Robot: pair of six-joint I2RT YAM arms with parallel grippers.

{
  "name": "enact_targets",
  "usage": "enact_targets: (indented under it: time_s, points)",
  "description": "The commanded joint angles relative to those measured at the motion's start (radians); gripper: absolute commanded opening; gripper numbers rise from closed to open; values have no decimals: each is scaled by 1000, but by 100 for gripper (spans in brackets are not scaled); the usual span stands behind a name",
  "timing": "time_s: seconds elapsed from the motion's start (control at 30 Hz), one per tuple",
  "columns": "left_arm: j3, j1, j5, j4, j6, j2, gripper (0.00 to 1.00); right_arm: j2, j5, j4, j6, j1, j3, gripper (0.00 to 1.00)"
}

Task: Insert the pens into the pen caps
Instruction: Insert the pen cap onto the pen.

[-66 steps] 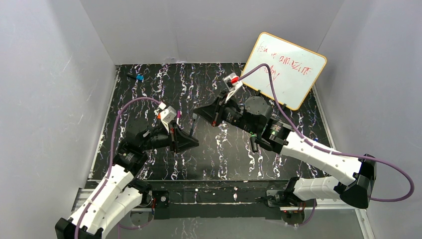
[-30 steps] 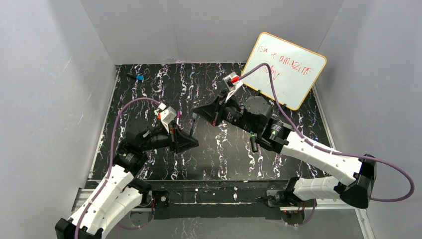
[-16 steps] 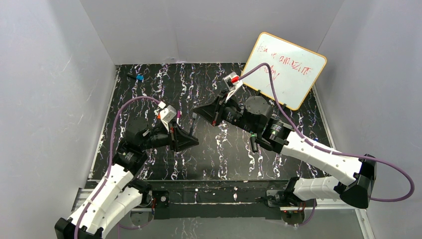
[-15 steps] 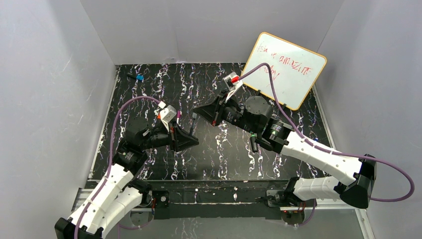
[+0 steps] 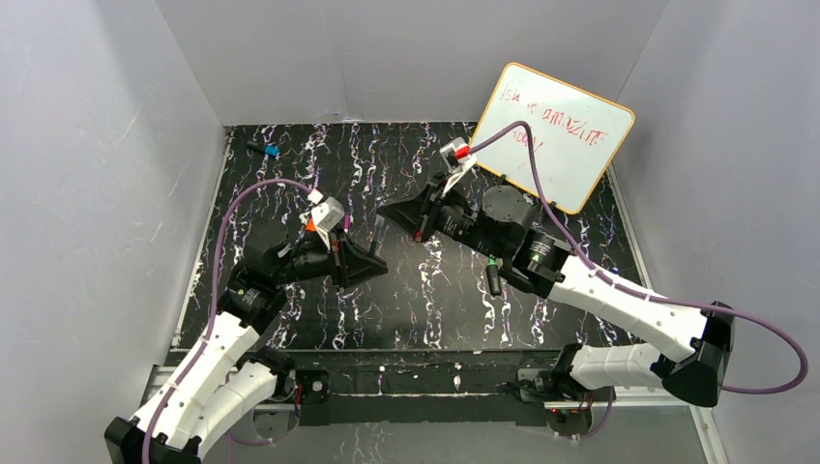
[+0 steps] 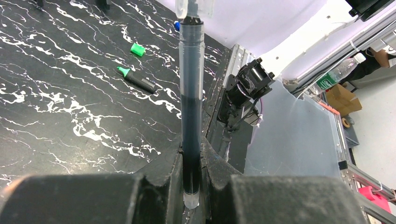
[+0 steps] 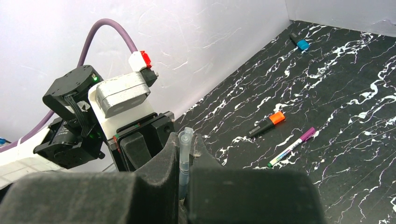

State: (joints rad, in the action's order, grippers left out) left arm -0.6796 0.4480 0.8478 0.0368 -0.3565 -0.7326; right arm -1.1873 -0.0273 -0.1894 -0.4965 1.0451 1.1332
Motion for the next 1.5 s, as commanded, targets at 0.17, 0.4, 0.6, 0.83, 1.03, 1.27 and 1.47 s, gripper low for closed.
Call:
enact_targets:
  time_s: [0.17, 0.4, 0.6, 0.83, 1.03, 1.27, 1.47]
  points:
    - [-74, 1, -69, 55, 22, -12, 0, 34, 12, -30, -11, 0, -15, 1]
    - [-101, 1, -29, 56, 41, -37, 0, 41, 9, -70, -34, 0, -60, 1]
    - [-104, 1, 20, 57, 34, -68, 0, 10, 20, -102, -34, 1, -52, 1]
    - [-134, 1, 7, 33, 63, -89, 0, -9, 61, -84, -34, 1, -43, 1]
    - [-212, 1, -12, -95, 169, -134, 0, -26, 85, -25, -31, 0, -16, 1]
    - [-246, 1, -33, -171, 237, -151, 0, -68, 193, 79, -13, 1, 46, 1]
    - [-251, 1, -66, -225, 276, -144, 0, -56, 203, 152, 22, 0, 69, 1]
